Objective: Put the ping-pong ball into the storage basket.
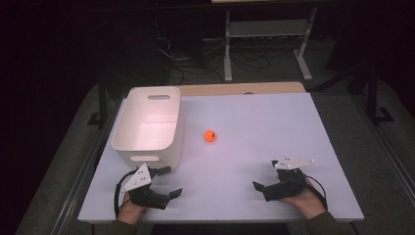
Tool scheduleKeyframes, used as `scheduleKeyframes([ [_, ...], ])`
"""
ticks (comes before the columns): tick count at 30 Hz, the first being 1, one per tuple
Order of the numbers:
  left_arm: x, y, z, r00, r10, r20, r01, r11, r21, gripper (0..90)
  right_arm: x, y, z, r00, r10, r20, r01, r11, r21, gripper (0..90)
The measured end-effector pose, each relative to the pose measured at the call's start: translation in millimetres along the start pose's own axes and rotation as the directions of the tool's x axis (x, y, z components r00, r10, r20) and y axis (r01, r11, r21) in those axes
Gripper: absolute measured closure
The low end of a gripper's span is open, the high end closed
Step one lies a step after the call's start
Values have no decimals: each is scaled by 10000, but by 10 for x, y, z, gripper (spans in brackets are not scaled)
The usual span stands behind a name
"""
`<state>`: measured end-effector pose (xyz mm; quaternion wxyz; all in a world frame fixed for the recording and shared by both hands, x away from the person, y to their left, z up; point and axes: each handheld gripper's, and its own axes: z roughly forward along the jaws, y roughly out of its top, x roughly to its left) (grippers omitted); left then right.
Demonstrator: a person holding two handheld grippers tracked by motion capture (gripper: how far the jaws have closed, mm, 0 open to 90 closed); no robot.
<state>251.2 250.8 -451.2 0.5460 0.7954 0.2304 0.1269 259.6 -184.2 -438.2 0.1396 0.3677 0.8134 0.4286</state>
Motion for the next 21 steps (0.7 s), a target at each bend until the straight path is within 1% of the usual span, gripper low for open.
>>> scheduleKeyframes([
  [6,-4,1,1,10000,51,-33,-51,10000,40,140,3,5,-8,10000,-15,-31,15,10000,-61,0],
  [10,-7,-2,-7,10000,66,-59,-66,10000,-43,140,6,18,-8,9999,59,-82,-59,9999,-112,0],
  [12,-9,-4,-11,9999,71,-75,-72,9999,-96,140,6,35,-3,10000,-9,-89,7,9999,-134,0],
  [17,-3,1,0,10000,36,-35,-36,10000,38,140,3,47,7,9999,47,-110,-49,9999,-143,0],
  [21,-1,0,-1,10000,17,-4,-17,10000,7,140,0,68,18,9999,13,-112,-14,9999,-141,0],
])
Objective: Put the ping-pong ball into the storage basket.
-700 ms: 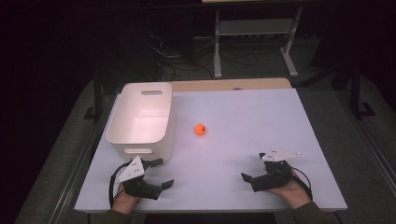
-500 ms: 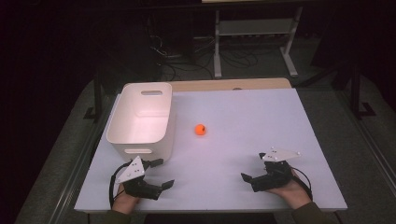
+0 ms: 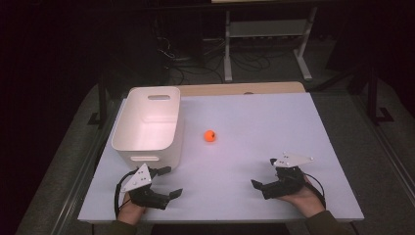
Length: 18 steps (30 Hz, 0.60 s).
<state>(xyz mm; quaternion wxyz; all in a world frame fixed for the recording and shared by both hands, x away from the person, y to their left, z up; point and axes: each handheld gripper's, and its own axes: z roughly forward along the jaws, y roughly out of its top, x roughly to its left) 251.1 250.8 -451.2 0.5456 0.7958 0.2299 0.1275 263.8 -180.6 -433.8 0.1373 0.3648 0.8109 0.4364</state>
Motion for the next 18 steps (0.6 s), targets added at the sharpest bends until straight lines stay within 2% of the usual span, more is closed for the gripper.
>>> scheduleKeyframes([
  [6,3,6,13,10000,-42,0,42,9999,132,140,3,41,23,10000,-95,5,95,10000,27,0],
  [18,-2,4,11,10000,-17,-10,17,10000,95,140,-3,71,44,9999,-124,-53,124,9999,36,0],
])
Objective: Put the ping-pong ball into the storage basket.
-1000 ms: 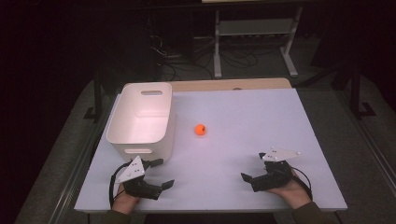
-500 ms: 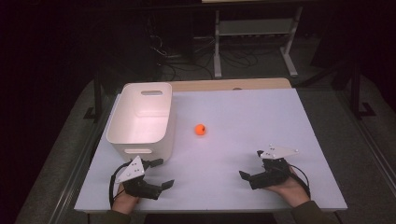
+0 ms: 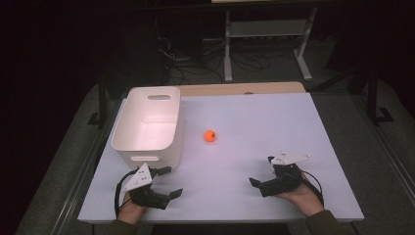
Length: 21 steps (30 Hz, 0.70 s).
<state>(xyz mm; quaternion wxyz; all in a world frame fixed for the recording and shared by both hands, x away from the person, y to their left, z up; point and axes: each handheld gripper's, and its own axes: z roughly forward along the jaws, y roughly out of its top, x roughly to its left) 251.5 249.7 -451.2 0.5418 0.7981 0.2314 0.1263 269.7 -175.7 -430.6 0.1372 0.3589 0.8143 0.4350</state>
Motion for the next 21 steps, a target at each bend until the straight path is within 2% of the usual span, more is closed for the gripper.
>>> scheduleKeyframes([
  [21,2,0,1,10000,-22,12,23,10000,-28,140,-24,93,47,10000,24,-67,-24,10000,-35,0],
])
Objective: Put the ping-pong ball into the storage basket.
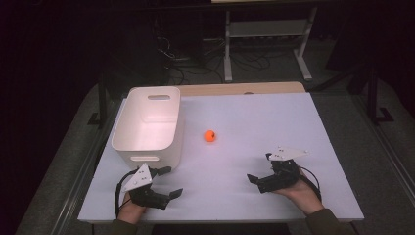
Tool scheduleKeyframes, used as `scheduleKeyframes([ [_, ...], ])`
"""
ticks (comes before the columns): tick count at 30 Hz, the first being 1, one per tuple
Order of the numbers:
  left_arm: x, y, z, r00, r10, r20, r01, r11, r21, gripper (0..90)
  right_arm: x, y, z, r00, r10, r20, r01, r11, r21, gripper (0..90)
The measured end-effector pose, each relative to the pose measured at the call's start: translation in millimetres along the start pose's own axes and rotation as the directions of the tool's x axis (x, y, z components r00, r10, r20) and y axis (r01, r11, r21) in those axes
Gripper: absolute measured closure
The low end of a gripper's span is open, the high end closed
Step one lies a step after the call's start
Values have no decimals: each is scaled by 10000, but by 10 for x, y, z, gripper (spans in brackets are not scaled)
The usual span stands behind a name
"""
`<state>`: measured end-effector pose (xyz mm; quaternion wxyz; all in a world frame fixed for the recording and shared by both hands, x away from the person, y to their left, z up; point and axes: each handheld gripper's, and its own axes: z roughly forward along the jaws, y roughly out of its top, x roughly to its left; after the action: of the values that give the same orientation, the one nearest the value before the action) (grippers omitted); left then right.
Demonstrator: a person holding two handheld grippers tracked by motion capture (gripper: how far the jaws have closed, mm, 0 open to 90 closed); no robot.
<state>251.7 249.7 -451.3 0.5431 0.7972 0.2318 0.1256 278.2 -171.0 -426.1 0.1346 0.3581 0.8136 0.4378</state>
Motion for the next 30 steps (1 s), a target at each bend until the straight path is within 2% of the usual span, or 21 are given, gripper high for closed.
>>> scheduleKeyframes([
  [30,1,-1,-4,10000,13,3,-13,10000,-3,140,2,134,146,9998,-114,-174,117,9998,130,0],
])
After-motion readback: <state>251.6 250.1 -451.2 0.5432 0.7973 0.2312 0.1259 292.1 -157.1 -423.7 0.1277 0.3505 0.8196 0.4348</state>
